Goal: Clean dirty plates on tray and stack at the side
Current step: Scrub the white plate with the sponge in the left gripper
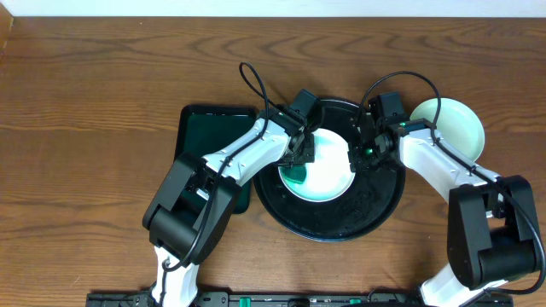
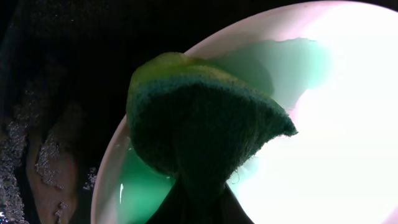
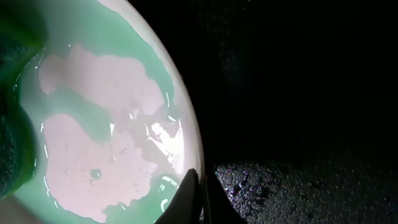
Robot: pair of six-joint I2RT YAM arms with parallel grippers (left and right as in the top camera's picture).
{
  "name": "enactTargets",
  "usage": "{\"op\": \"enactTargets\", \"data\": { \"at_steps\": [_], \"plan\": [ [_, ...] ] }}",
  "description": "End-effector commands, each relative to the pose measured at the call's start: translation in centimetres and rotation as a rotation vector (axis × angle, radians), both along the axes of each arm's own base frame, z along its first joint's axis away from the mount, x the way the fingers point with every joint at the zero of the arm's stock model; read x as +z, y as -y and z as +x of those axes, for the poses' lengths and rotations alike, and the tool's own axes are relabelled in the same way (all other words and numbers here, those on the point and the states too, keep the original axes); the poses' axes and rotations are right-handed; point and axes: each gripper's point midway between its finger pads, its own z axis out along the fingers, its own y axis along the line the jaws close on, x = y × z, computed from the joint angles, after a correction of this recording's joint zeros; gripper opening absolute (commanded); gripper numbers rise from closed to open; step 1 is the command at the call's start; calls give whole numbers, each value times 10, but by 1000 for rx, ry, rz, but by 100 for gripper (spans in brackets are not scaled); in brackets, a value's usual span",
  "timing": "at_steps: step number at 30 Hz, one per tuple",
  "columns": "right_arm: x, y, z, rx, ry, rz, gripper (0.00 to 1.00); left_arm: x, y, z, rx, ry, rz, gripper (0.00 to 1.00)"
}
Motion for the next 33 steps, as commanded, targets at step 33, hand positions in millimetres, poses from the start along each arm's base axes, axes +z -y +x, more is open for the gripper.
{"op": "enactTargets", "data": {
  "at_steps": [33],
  "plan": [
    [4,-3,-2,27,17,1,1,15,48,-40,-123,-212,-362,7]
  ]
}}
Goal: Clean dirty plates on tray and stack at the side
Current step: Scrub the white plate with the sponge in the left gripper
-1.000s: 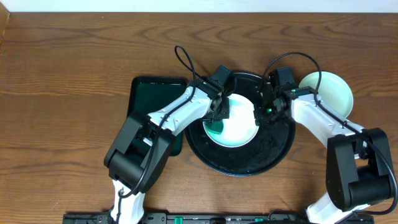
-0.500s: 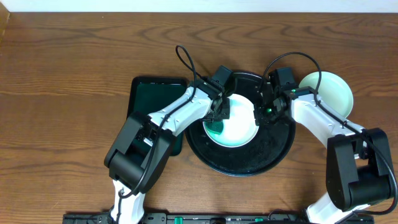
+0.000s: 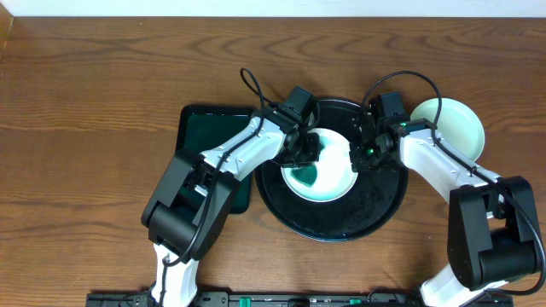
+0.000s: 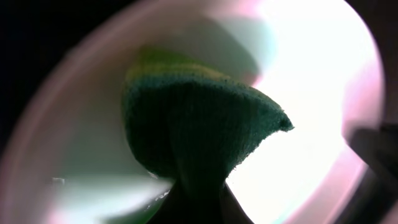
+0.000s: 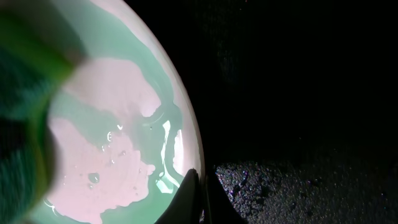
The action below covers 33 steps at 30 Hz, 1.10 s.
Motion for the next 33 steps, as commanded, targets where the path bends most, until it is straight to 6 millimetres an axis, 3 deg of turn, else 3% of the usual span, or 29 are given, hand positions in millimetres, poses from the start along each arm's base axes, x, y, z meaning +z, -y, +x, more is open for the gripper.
{"op": "enactTargets", "data": {
  "at_steps": [1,6,9,12,20,33],
  "plan": [
    [4,-8,-3,34,10,28,1,16,17,-27,-71,-89,-137,7],
    [4,-8,-3,34,10,28,1,63,7,-8,-46,63,-151,7],
    [4,-8,-3,34,10,28,1,80,-7,7,-3,174,-83,7],
    [4,-8,-3,34,9,28,1,84,-17,15,26,235,-20,8],
    [4,-8,-3,34,10,28,1,58,-27,15,37,226,91,7],
    [5,-14,-4,24,4,38,1,-7,-36,6,21,116,212,8]
  ]
}}
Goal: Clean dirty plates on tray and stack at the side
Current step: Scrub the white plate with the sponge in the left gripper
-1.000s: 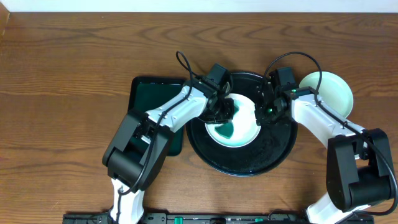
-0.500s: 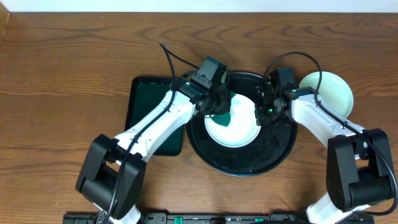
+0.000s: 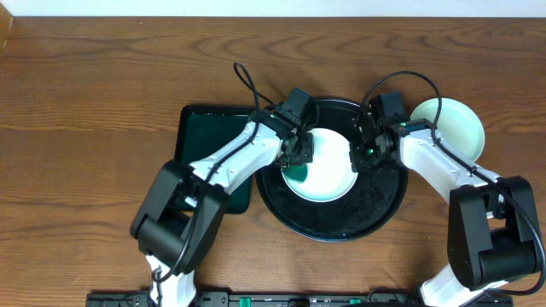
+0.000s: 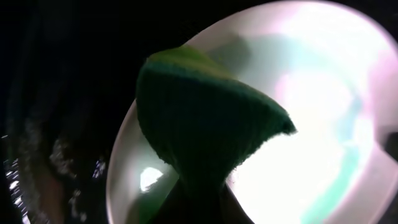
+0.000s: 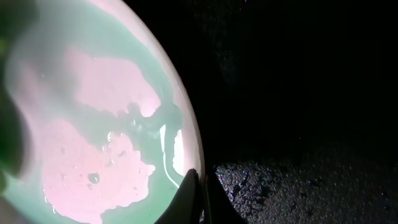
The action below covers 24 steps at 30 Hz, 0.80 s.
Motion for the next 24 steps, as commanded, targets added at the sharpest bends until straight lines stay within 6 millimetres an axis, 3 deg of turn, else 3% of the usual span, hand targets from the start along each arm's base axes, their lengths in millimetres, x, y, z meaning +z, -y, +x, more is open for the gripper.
{"op": "enactTargets", "data": {
  "at_steps": [1,3,16,24],
  "plan": [
    [5,-15,-5,20,1,39,1,-20,-6,-4,-5,-30,49,7],
    [5,-20,-6,11,-3,46,1,-28,-7,-7,-6,-50,62,7],
    [6,-37,-10,42,5,53,1,-22,17,-24,-46,-135,-67,7],
    [8,-45,-12,56,-3,95,1,-3,46,-28,-95,-186,-249,7]
  ]
}}
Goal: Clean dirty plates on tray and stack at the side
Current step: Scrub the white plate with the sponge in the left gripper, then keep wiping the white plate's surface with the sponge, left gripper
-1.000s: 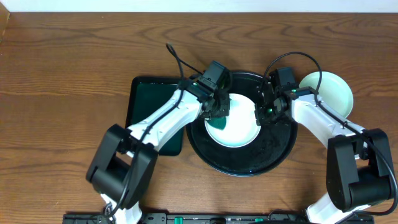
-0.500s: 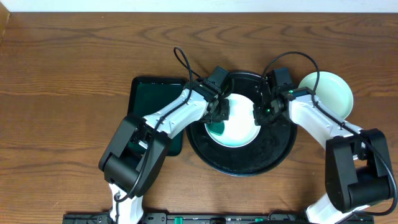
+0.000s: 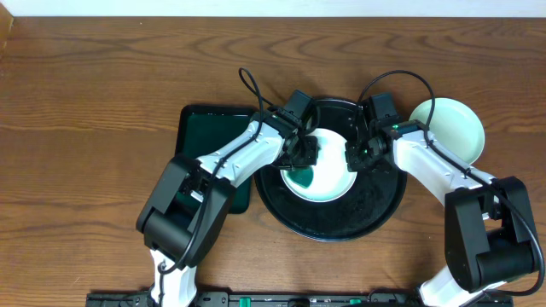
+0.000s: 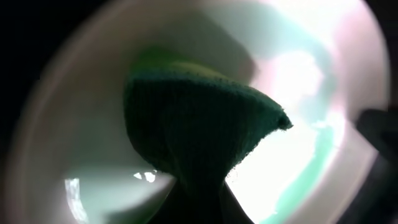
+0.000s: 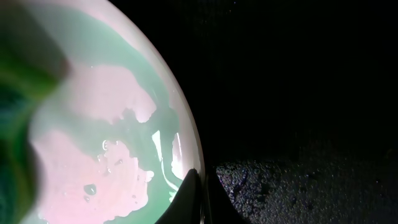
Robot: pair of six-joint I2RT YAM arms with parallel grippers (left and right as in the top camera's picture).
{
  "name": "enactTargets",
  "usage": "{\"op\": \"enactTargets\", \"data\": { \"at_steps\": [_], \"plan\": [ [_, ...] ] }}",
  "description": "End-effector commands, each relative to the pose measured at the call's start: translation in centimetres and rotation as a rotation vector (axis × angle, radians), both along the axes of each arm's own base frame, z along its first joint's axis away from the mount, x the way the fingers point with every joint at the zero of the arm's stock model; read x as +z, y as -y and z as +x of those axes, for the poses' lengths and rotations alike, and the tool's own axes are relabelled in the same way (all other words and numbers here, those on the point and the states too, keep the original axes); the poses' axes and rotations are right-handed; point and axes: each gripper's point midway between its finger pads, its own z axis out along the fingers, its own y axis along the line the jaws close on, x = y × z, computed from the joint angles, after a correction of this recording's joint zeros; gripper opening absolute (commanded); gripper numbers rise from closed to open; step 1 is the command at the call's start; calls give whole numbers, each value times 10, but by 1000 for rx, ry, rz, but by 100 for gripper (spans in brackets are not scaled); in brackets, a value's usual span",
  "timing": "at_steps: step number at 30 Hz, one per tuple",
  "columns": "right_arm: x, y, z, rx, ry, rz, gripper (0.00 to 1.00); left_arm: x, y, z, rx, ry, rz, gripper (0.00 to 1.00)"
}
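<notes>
A white plate (image 3: 331,170) smeared with green soapy liquid lies in the round black tray (image 3: 375,200). My left gripper (image 3: 304,153) is shut on a green sponge (image 4: 199,130), which presses on the plate's left half (image 4: 298,81). My right gripper (image 3: 353,156) is shut on the plate's right rim (image 5: 191,149), one finger on each side of the edge. A second white plate (image 3: 452,126) sits on the table to the right of the tray.
A dark green rectangular tray (image 3: 209,136) lies left of the round tray, under my left arm. Wet foam speckles the black tray floor (image 5: 298,180). Bare wooden table (image 3: 85,102) surrounds everything.
The sponge has shifted from the plate's left edge inward onto its middle left. The green film on the plate has changed shape. My right gripper still holds the rim.
Throughout, my right gripper has been pinching the plate's right rim while my left gripper held the sponge on the plate. The sponge sat at the left edge, then further in, then back at the edge, and now inward again, with the soapy film redistributed each time.
</notes>
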Motion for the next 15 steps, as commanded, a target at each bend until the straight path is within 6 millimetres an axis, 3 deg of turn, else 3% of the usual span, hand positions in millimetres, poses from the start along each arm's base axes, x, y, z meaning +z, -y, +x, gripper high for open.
{"op": "enactTargets", "data": {
  "at_steps": [1,7,15],
  "plan": [
    [9,-41,-15,79,-31,152,1,7,26,-14,-52,-97,-144,8],
    [9,-41,-15,80,-31,154,1,33,29,1,-48,-41,-189,7],
    [14,-44,-14,73,-47,225,1,58,-15,21,34,94,-40,7]
  ]
}}
